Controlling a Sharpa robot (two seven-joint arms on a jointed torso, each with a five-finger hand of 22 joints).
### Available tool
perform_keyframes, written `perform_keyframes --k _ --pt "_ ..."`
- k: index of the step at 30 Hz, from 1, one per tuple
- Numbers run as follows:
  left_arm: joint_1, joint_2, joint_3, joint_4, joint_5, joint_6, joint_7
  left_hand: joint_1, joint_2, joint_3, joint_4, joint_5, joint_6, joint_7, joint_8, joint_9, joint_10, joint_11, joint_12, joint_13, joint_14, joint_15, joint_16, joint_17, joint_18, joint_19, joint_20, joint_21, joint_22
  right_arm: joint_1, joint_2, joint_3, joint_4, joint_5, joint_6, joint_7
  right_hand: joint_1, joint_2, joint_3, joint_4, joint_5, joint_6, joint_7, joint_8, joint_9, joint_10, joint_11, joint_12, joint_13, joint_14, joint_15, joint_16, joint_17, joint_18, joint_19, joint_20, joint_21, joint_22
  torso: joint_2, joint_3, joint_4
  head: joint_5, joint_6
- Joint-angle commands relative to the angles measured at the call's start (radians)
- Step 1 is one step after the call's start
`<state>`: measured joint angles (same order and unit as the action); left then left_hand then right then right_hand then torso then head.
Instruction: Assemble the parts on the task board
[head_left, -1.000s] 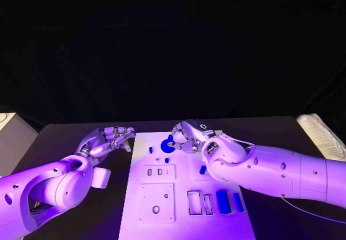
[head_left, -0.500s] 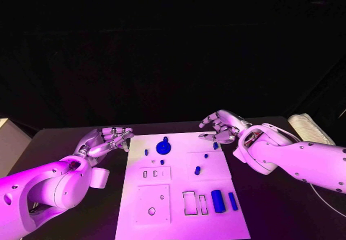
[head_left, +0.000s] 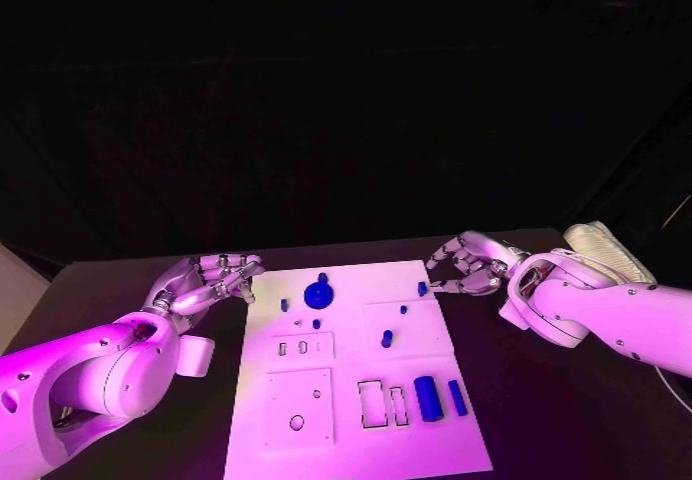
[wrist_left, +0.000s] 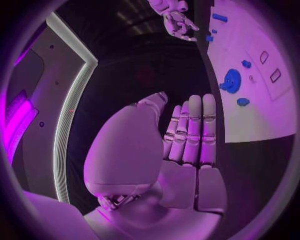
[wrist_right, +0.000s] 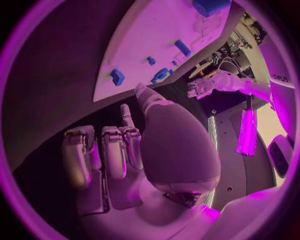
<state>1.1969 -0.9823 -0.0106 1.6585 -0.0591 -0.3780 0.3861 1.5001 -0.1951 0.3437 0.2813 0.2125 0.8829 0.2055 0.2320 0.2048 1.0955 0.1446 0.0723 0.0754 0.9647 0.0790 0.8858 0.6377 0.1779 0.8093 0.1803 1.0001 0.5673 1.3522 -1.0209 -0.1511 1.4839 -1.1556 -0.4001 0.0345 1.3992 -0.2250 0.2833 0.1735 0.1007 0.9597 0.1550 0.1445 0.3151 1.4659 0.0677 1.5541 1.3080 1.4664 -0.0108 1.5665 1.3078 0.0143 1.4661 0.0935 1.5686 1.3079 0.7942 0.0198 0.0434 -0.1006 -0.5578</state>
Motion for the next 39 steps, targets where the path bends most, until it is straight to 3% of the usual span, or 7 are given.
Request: perform_keyframes --k 1,4,10,15,24,39 --pt "0.000 0.002 0.000 0.001 -0.002 0.021 0.008 0.000 -0.006 0.007 0.000 -0.006 -0.005 0.000 -0.005 0.001 -0.007 0.002 -0.005 0.001 -0.007 0.002 0.005 -0.001 0.005 -0.007 0.002 0.005 0.001 -0.005 0.013 -0.002 -0.026 -0.018 0.002 0.008 0.010 0.000 -0.003 -0.006 -0.004 -0.012 0.003 -0.008 -0.003 0.083 0.007 -0.009 0.242 0.104 0.008 0.004 0.263 -0.014 0.105 0.007 0.002 0.263 0.001 -0.0025 0.0015 0.001 -0.002" --pt "0.000 0.003 0.000 0.000 -0.003 0.022 0.008 0.000 -0.006 0.007 0.000 -0.006 -0.005 0.000 -0.005 0.001 -0.007 0.002 -0.005 0.001 -0.007 0.002 0.005 -0.001 0.005 -0.007 0.002 0.005 0.001 -0.012 0.026 -0.003 -0.048 -0.015 -0.002 -0.001 0.011 -0.001 -0.005 -0.006 -0.004 -0.019 0.005 -0.012 -0.005 0.080 0.010 -0.012 0.240 0.104 0.011 0.004 0.263 -0.014 0.105 0.010 0.002 0.263 0.001 -0.0044 0.0026 -0.003 -0.003" --pt "0.000 0.001 0.000 0.000 -0.003 0.023 0.007 0.002 -0.006 0.008 -0.001 -0.006 -0.005 -0.001 -0.005 0.001 -0.007 0.002 -0.004 0.001 -0.008 0.002 0.005 -0.001 0.005 -0.008 0.002 0.006 0.002 -0.023 0.048 -0.005 -0.078 -0.016 0.014 -0.009 0.013 -0.004 -0.009 -0.008 -0.004 -0.030 0.008 -0.019 -0.008 0.073 0.013 -0.020 0.233 0.104 0.015 0.004 0.263 -0.014 0.105 0.013 0.002 0.263 0.001 -0.0040 0.0034 -0.006 0.002" --pt "0.000 -0.003 0.000 0.001 -0.004 0.022 0.007 0.002 -0.006 0.008 -0.001 -0.006 -0.005 -0.001 -0.005 0.001 -0.007 0.002 -0.004 0.001 -0.008 0.002 0.005 -0.001 0.005 -0.008 0.002 0.006 0.002 -0.042 0.065 -0.006 -0.096 -0.019 0.015 -0.010 0.014 -0.004 -0.010 -0.008 -0.004 -0.030 0.009 -0.019 -0.008 0.074 0.013 -0.020 0.234 0.104 0.016 0.004 0.263 -0.014 0.105 0.014 0.002 0.263 0.001 -0.0032 0.0005 0.000 -0.006" --pt "0.000 -0.010 0.000 0.002 -0.008 0.022 0.007 0.002 -0.006 0.008 -0.001 -0.006 -0.005 -0.001 -0.005 0.002 -0.008 0.002 -0.004 0.001 -0.009 0.002 0.006 -0.002 0.005 -0.009 0.002 0.007 0.002 -0.061 0.089 -0.007 -0.121 -0.015 -0.022 -0.008 0.027 0.021 0.007 -0.011 -0.003 -0.007 0.006 -0.009 -0.006 0.084 0.012 -0.008 0.243 0.104 0.012 0.004 0.263 -0.014 0.105 0.014 0.002 0.263 0.001 -0.0033 0.0035 0.000 -0.011" --pt "0.000 -0.011 0.000 0.000 -0.009 0.023 0.006 0.002 -0.006 0.008 -0.001 -0.006 -0.005 -0.001 -0.005 0.002 -0.008 0.002 -0.004 0.001 -0.009 0.002 0.006 -0.002 0.005 -0.009 0.002 0.007 0.002 -0.070 0.110 -0.007 -0.128 -0.007 -0.030 -0.008 0.027 0.035 0.029 -0.012 -0.003 0.021 -0.001 0.003 -0.005 0.093 0.007 0.003 0.251 0.104 0.002 0.004 0.263 -0.014 0.105 0.007 0.002 0.263 0.000 -0.0029 0.0018 0.002 -0.015"
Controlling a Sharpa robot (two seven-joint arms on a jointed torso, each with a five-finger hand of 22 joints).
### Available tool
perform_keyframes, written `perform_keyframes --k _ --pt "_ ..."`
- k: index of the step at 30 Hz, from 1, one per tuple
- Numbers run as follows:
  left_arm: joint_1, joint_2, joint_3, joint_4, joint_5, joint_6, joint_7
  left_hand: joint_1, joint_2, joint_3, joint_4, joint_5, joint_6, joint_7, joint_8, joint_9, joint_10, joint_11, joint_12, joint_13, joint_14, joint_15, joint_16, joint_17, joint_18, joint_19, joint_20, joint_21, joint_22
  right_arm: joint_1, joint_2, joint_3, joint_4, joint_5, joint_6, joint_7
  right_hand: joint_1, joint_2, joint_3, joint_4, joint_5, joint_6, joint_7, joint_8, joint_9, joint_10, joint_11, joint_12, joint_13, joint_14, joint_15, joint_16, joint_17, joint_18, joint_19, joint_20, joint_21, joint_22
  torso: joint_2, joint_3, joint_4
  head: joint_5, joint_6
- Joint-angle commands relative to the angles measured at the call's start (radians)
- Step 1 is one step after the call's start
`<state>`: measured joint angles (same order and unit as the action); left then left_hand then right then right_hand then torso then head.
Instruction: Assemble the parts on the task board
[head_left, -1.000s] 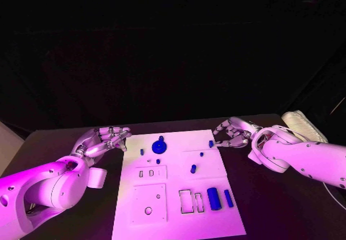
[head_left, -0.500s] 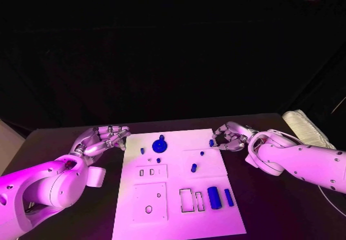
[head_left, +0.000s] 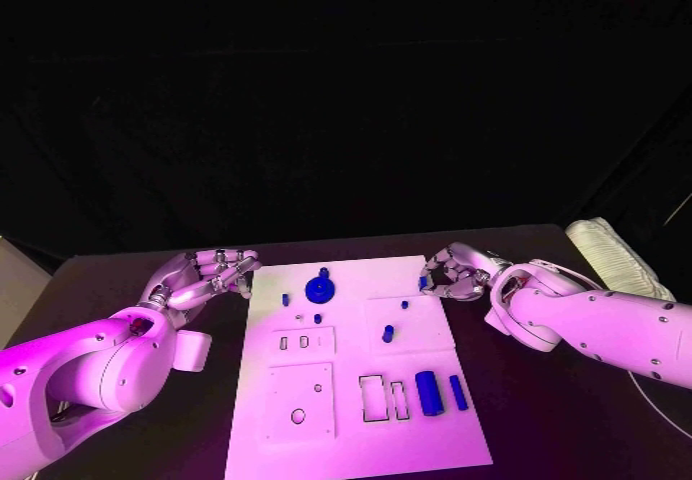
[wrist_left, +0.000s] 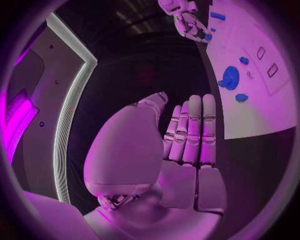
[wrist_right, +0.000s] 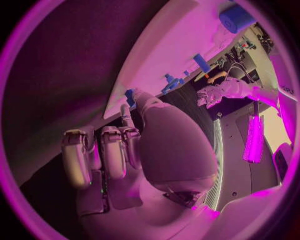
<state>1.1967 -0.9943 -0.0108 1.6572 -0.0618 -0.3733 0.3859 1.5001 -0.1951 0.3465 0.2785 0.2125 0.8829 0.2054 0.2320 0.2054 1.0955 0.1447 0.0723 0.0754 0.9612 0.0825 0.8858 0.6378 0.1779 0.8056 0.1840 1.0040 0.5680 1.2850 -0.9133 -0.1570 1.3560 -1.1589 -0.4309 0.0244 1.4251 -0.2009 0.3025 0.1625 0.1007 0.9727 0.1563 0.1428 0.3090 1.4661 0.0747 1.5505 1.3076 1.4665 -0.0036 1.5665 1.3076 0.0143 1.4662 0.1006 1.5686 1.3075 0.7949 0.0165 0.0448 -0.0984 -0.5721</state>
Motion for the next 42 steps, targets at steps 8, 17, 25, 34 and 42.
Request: perform_keyframes --k 8,17,25,34,42 --pt "0.001 0.000 0.001 0.000 -0.006 0.018 0.004 0.002 -0.006 0.005 0.002 -0.006 -0.005 -0.001 -0.005 0.001 -0.008 0.002 -0.004 0.001 -0.005 -0.001 0.006 -0.002 0.005 -0.005 -0.002 0.003 0.002 -0.004 0.008 -0.001 -0.001 -0.003 -0.005 0.002 0.002 0.014 0.016 -0.002 -0.003 0.013 -0.004 0.006 0.001 0.095 -0.002 0.009 0.254 0.104 -0.008 0.004 0.263 -0.014 0.105 -0.003 0.002 0.263 0.000 0.0000 0.0007 0.000 -0.002" --pt "0.001 0.000 0.001 0.000 -0.007 0.019 0.002 0.004 -0.004 0.008 0.001 -0.005 -0.006 0.000 -0.005 0.002 -0.010 0.002 -0.004 0.001 -0.007 -0.001 0.007 -0.003 0.005 -0.008 -0.001 0.006 0.003 -0.004 0.011 -0.001 -0.001 -0.003 -0.009 0.003 0.001 0.025 0.039 -0.006 -0.004 0.033 -0.013 0.015 0.001 0.100 -0.009 0.014 0.258 0.104 -0.017 0.004 0.263 -0.014 0.105 -0.012 0.002 0.263 -0.001 -0.0002 0.0005 0.001 -0.001" --pt "0.001 0.000 0.001 0.000 -0.007 0.019 0.001 0.004 -0.004 0.008 0.001 -0.005 -0.006 0.000 -0.005 0.002 -0.010 0.002 -0.004 0.001 -0.007 -0.001 0.007 -0.003 0.005 -0.008 -0.001 0.006 0.003 -0.004 0.012 -0.001 0.001 0.000 -0.013 0.004 -0.007 0.046 0.080 -0.017 -0.005 0.076 -0.035 0.041 0.007 0.105 -0.029 0.020 0.263 0.104 -0.036 0.004 0.263 -0.014 0.105 -0.029 0.002 0.263 -0.001 0.0003 0.0008 0.001 -0.002" --pt "0.001 -0.001 0.001 0.000 -0.007 0.019 0.000 0.004 -0.004 0.008 0.001 -0.005 -0.006 0.000 -0.005 0.002 -0.010 0.002 -0.004 0.001 -0.007 -0.001 0.007 -0.003 0.005 -0.008 -0.001 0.006 0.003 -0.004 0.013 -0.001 0.008 0.000 -0.066 -0.001 -0.012 0.065 0.108 -0.030 -0.005 0.097 -0.049 0.062 0.015 0.105 -0.042 0.020 0.263 0.104 -0.046 0.004 0.263 -0.014 0.105 -0.039 0.002 0.263 -0.001 0.0005 0.0011 0.002 -0.005" --pt "0.001 0.002 0.001 -0.004 -0.019 0.017 -0.009 0.005 -0.002 0.013 0.002 -0.005 -0.004 0.001 -0.003 0.004 0.002 0.001 0.004 0.004 -0.006 -0.002 0.011 -0.004 0.006 -0.010 -0.001 0.012 0.005 0.004 0.008 0.002 0.058 0.000 -0.127 -0.051 -0.028 0.059 0.109 -0.029 -0.006 0.095 -0.049 0.065 0.015 0.105 -0.043 0.020 0.263 0.104 -0.045 0.004 0.263 -0.014 0.105 -0.041 0.002 0.263 -0.004 -0.0004 0.0005 0.008 -0.005"
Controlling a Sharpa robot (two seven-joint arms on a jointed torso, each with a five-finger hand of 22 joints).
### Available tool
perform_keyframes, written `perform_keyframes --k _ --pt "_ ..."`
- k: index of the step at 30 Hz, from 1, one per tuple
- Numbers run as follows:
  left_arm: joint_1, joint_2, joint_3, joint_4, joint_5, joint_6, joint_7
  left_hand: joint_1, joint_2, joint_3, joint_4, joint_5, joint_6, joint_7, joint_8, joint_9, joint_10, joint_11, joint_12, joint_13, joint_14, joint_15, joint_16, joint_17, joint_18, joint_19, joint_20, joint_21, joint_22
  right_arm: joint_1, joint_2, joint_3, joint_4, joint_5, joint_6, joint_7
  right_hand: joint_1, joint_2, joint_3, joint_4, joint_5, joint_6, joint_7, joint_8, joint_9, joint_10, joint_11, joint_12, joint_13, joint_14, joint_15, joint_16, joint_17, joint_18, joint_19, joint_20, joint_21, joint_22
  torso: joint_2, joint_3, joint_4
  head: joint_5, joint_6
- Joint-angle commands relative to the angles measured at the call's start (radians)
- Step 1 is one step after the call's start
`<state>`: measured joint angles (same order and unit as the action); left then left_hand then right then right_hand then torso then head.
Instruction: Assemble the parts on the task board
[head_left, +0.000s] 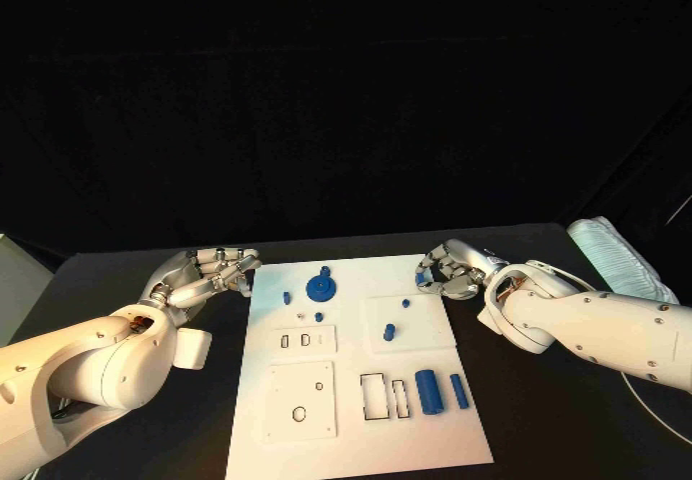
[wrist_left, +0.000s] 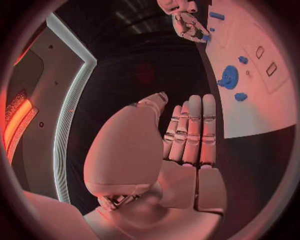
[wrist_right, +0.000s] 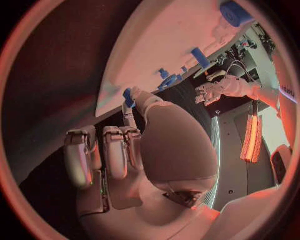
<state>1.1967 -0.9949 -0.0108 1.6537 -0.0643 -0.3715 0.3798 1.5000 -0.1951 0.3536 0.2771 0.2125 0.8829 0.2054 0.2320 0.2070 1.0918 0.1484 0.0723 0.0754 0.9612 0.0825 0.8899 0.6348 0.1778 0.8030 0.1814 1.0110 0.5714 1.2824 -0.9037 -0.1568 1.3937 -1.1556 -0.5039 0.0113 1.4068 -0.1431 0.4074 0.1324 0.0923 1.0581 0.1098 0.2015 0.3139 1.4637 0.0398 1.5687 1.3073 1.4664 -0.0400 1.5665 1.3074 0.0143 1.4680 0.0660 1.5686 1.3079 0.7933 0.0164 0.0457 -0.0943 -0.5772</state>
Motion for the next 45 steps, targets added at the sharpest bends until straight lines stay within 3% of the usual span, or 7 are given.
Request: perform_keyframes --k 1,9,11,18,25,35,45 --pt "0.001 0.003 0.001 -0.001 -0.024 0.014 -0.008 0.003 -0.003 0.007 0.005 -0.006 0.000 -0.001 -0.001 0.005 0.022 -0.006 0.013 0.009 -0.002 -0.004 0.012 -0.001 0.006 -0.009 0.001 0.009 0.004 0.012 -0.003 0.003 0.030 -0.004 -0.057 -0.051 -0.010 0.002 0.005 0.001 0.002 0.010 -0.002 0.007 0.011 0.107 -0.008 0.002 0.263 0.104 -0.008 0.004 0.263 -0.014 0.103 -0.006 0.002 0.263 -0.004 -0.0005 -0.0004 0.004 0.000" --pt "0.002 0.006 0.001 -0.008 -0.121 0.016 -0.111 -0.023 -0.006 -0.013 -0.001 -0.004 0.044 -0.038 0.046 0.036 0.145 -0.060 0.202 0.137 0.094 -0.051 0.163 0.076 0.007 0.036 -0.036 0.076 0.030 0.059 0.007 0.005 0.120 -0.026 -0.037 -0.160 -0.012 0.003 0.008 0.001 0.003 0.009 -0.002 0.007 0.011 0.107 -0.009 0.002 0.263 0.104 -0.006 0.004 0.263 -0.014 0.103 -0.005 0.002 0.263 -0.021 -0.0039 0.0027 0.012 -0.007" --pt "0.007 0.008 0.001 -0.013 -0.155 0.021 -0.158 -0.050 -0.001 -0.034 0.005 0.000 0.053 -0.046 0.070 0.058 0.099 -0.081 0.373 0.275 0.227 -0.064 0.332 0.282 -0.002 0.091 -0.052 0.137 0.090 0.066 0.019 0.005 0.140 -0.034 -0.030 -0.185 -0.012 0.003 0.008 0.001 0.003 0.009 -0.002 0.007 0.011 0.107 -0.009 0.002 0.263 0.104 -0.006 0.004 0.263 -0.014 0.103 -0.005 0.002 0.263 -0.028 -0.0053 0.0041 0.015 -0.010" --pt "0.038 0.031 0.001 -0.039 -0.262 0.056 -0.314 -0.080 0.007 -0.031 0.010 0.000 0.065 -0.063 0.123 0.110 0.031 -0.087 0.626 0.468 0.390 -0.078 0.503 0.535 -0.035 0.241 -0.066 0.261 0.286 0.074 0.084 0.005 0.174 -0.050 -0.013 -0.256 -0.013 0.004 0.010 0.000 0.003 0.009 -0.002 0.008 0.011 0.107 -0.010 0.002 0.263 0.104 -0.005 0.004 0.263 -0.014 0.103 -0.005 0.002 0.263 -0.046 -0.0108 0.0110 0.029 -0.027" --pt "0.048 0.048 0.001 -0.049 -0.277 0.054 -0.370 -0.092 0.006 -0.023 0.011 0.000 0.030 -0.054 0.125 0.127 -0.021 -0.078 0.649 0.488 0.363 -0.072 0.482 0.496 -0.029 0.214 -0.064 0.246 0.252 0.052 0.160 0.003 0.194 -0.071 -0.020 -0.313 -0.013 0.004 0.013 -0.002 0.003 0.008 -0.002 0.009 0.011 0.107 -0.010 0.002 0.263 0.104 -0.003 0.004 0.263 -0.014 0.103 -0.004 0.002 0.263 -0.059 -0.0181 0.0194 0.044 -0.049" --pt "0.050 0.064 -0.002 -0.056 -0.263 0.028 -0.378 -0.093 0.006 -0.018 0.011 0.000 0.007 -0.046 0.121 0.131 -0.036 -0.071 0.655 0.492 0.357 -0.066 0.476 0.488 -0.028 0.210 -0.059 0.242 0.245 -0.025 0.252 0.000 0.209 -0.166 -0.062 -0.392 -0.018 0.001 0.018 -0.005 0.003 0.002 0.001 0.009 0.011 0.107 -0.008 0.002 0.263 0.104 0.001 0.004 0.263 -0.014 0.103 -0.001 0.002 0.263 -0.067 -0.0258 0.0280 0.062 -0.078" --pt "0.050 0.068 -0.005 -0.048 -0.277 0.027 -0.388 -0.094 0.004 -0.016 0.010 -0.001 0.017 -0.056 0.167 0.166 -0.040 -0.078 0.727 0.528 0.404 -0.071 0.514 0.558 -0.035 0.245 -0.061 0.261 0.283 -0.080 0.293 -0.008 0.199 -0.256 -0.093 -0.422 -0.034 -0.011 0.021 -0.007 0.002 -0.004 0.006 0.010 0.011 0.107 -0.003 0.002 0.263 0.104 0.006 0.004 0.263 -0.014 0.103 0.004 0.002 0.263 -0.065 -0.0249 0.0276 0.068 -0.096"
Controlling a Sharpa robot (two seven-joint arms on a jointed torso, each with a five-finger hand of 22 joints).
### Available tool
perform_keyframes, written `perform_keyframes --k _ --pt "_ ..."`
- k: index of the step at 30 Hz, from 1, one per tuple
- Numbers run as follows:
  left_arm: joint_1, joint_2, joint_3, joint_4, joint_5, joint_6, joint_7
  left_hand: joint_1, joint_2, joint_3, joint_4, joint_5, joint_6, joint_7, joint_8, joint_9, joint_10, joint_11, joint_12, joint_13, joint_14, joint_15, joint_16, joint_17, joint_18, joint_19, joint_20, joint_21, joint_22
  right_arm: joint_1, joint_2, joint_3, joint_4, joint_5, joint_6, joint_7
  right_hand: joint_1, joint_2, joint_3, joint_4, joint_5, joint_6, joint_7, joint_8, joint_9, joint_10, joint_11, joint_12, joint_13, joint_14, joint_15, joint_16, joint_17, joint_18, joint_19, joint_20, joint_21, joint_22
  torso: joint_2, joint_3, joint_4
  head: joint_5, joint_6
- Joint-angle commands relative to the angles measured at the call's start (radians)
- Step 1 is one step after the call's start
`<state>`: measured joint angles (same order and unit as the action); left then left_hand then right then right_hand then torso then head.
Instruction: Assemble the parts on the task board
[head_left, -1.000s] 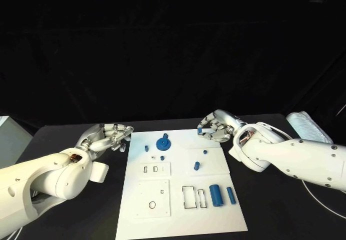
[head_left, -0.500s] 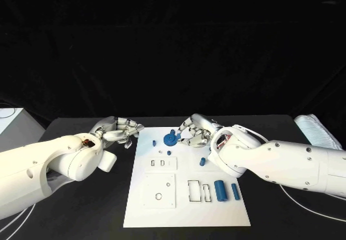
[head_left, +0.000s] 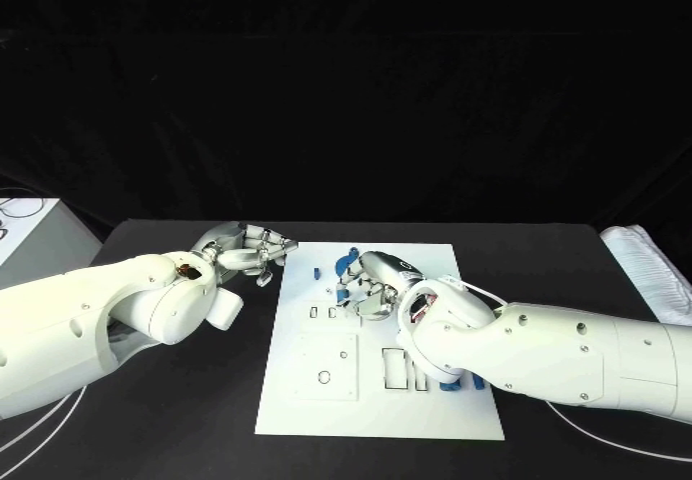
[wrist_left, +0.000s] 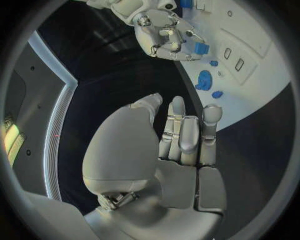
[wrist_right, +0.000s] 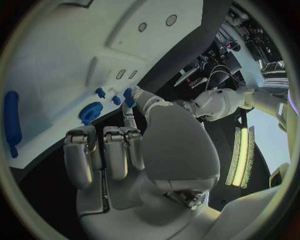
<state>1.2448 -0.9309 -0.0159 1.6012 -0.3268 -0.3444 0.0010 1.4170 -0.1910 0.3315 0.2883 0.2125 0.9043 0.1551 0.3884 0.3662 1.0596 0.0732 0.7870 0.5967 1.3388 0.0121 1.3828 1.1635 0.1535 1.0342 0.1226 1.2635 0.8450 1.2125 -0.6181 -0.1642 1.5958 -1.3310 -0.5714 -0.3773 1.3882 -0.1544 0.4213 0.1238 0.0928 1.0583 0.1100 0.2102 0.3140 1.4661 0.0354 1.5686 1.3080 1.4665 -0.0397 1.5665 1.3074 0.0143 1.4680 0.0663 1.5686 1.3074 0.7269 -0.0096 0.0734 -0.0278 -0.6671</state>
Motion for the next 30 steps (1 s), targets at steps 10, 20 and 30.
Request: perform_keyframes --k 10,20,30 --pt "0.001 0.006 -0.003 0.006 -0.026 0.004 -0.013 -0.012 -0.001 0.010 -0.002 -0.001 -0.031 -0.004 0.036 0.029 -0.033 -0.002 0.061 0.028 0.077 -0.001 0.066 0.104 -0.023 0.070 -0.004 0.045 0.075 -0.038 0.024 -0.001 -0.018 -0.139 -0.028 -0.052 -0.023 -0.004 0.008 0.002 0.001 -0.007 0.007 0.002 0.011 0.105 0.002 0.002 0.263 0.104 0.007 0.004 0.263 -0.014 0.103 0.006 0.002 0.263 0.003 0.0035 0.0003 0.003 -0.014" --pt "0.001 0.005 -0.003 0.007 -0.038 0.012 -0.016 -0.012 -0.001 0.010 -0.001 -0.001 -0.036 -0.003 0.041 0.034 -0.035 -0.001 0.075 0.034 0.083 -0.001 0.071 0.113 -0.025 0.079 -0.004 0.050 0.085 -0.049 0.026 -0.002 -0.026 -0.154 -0.008 -0.055 -0.032 -0.011 0.007 0.002 0.000 -0.008 0.007 0.004 0.011 0.105 0.003 0.002 0.263 0.104 0.009 0.004 0.263 -0.014 0.103 0.007 0.002 0.263 0.005 0.0040 0.0002 0.002 -0.012" --pt "0.001 0.003 -0.004 0.007 -0.043 0.017 -0.017 -0.012 -0.001 0.010 -0.001 -0.001 -0.041 -0.003 0.046 0.038 -0.037 -0.001 0.088 0.039 0.086 0.000 0.074 0.119 -0.026 0.083 -0.004 0.053 0.090 -0.054 0.027 -0.005 -0.029 -0.159 0.006 -0.054 -0.038 -0.016 0.006 0.002 0.000 -0.009 0.008 0.005 0.011 0.105 0.004 0.002 0.263 0.104 0.009 0.004 0.263 -0.014 0.103 0.008 0.002 0.263 0.005 0.0047 -0.0011 0.004 -0.015"
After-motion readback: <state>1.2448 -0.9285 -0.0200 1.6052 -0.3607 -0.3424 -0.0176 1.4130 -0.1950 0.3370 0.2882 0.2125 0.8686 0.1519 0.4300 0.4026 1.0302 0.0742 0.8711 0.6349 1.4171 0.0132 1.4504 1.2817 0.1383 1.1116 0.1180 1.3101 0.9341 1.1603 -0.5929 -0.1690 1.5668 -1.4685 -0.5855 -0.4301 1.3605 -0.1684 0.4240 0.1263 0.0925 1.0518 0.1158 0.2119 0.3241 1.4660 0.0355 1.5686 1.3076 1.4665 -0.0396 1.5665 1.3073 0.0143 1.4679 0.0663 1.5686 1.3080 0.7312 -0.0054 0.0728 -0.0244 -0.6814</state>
